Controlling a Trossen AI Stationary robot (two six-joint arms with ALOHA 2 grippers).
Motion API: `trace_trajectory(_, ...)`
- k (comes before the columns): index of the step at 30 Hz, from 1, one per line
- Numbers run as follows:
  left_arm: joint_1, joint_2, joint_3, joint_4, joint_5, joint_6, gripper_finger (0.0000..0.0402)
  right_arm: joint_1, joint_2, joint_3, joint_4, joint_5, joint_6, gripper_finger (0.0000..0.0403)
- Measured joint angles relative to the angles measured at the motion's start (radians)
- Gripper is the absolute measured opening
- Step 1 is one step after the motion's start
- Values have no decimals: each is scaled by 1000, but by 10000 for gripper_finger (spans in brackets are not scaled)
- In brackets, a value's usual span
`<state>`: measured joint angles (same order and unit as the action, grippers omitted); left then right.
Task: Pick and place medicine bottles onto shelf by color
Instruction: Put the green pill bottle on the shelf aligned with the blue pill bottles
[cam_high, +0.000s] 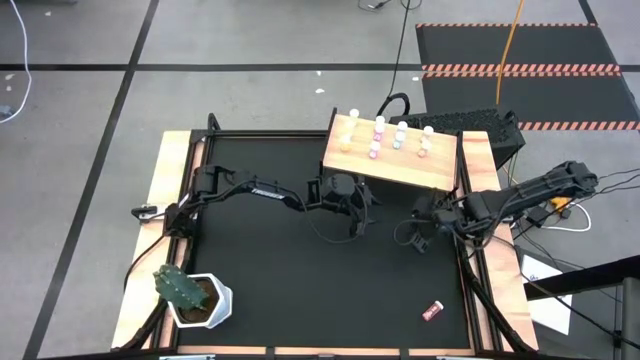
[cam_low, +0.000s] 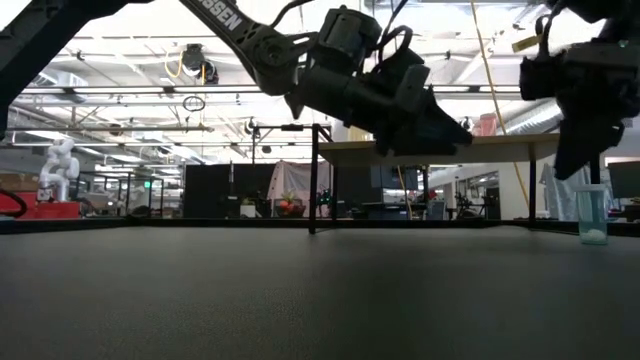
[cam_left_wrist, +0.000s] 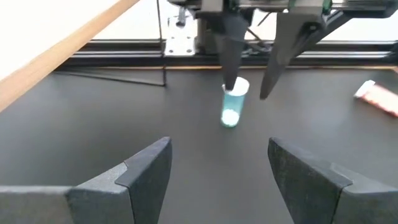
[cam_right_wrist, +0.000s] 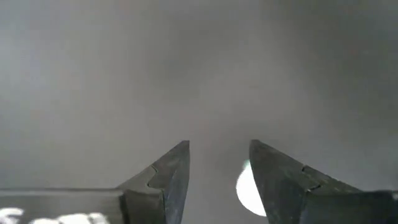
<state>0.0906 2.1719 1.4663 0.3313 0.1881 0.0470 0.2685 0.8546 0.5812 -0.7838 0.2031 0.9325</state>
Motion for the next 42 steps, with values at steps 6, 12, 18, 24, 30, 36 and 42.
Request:
trace_trajectory(6, -2, -1, 7, 9, 46, -2, 267, -1, -30, 0, -23, 1, 51, 160)
trace_trajectory(12, -7, -1, 7, 11, 48, 14, 267, 0, -57, 0, -66, -56, 93, 160)
trace_trajectory(18, -7, 0, 7, 10, 21, 34, 267, -1, -37, 0, -88, -73, -43, 180)
trace_trajectory(24, -5, 2, 7, 10, -6, 26, 267, -1, 3, 1, -143, 1, -110, 240)
trace_trajectory(30, -6, 3, 7, 0, -6, 27, 267, -4, 55, 0, -133, -3, -157, 255)
trace_trajectory(36, 0, 3, 7, 2, -6, 28, 267, -4, 77, 0, -56, -67, -198, 229)
trace_trajectory(42, 4, 4, 7, 2, -7, 45, 267, -3, 77, 0, -47, -28, -162, 220)
